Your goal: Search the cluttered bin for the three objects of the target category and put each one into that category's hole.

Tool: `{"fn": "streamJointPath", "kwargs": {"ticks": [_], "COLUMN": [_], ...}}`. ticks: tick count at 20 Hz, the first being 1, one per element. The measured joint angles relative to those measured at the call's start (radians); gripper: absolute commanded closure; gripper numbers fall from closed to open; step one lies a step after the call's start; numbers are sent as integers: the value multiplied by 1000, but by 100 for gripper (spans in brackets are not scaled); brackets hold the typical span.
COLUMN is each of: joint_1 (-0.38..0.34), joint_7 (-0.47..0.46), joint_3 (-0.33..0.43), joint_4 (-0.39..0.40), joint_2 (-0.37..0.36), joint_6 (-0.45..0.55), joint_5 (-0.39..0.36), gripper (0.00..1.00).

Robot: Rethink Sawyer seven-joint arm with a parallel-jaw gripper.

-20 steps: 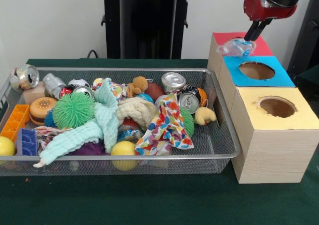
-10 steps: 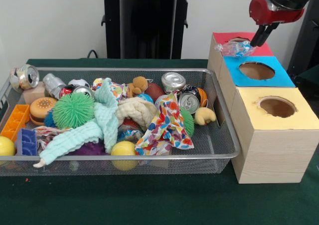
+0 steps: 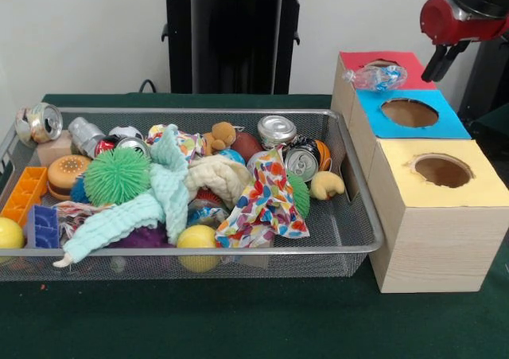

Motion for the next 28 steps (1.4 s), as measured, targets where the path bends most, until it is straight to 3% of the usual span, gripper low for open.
{"fn": "streamJointPath", "kwargs": {"ticks": [8, 20, 28], "joint_1": [-1, -76, -134], "joint_7": [0, 0, 0], "joint_3": [-15, -48, -52], "joint_4": [20, 216, 354], "joint_2": [-63, -275, -323], "joint_6": [4, 4, -51], "joint_5": [31, 80, 80], "gripper": [100, 100, 100]}}
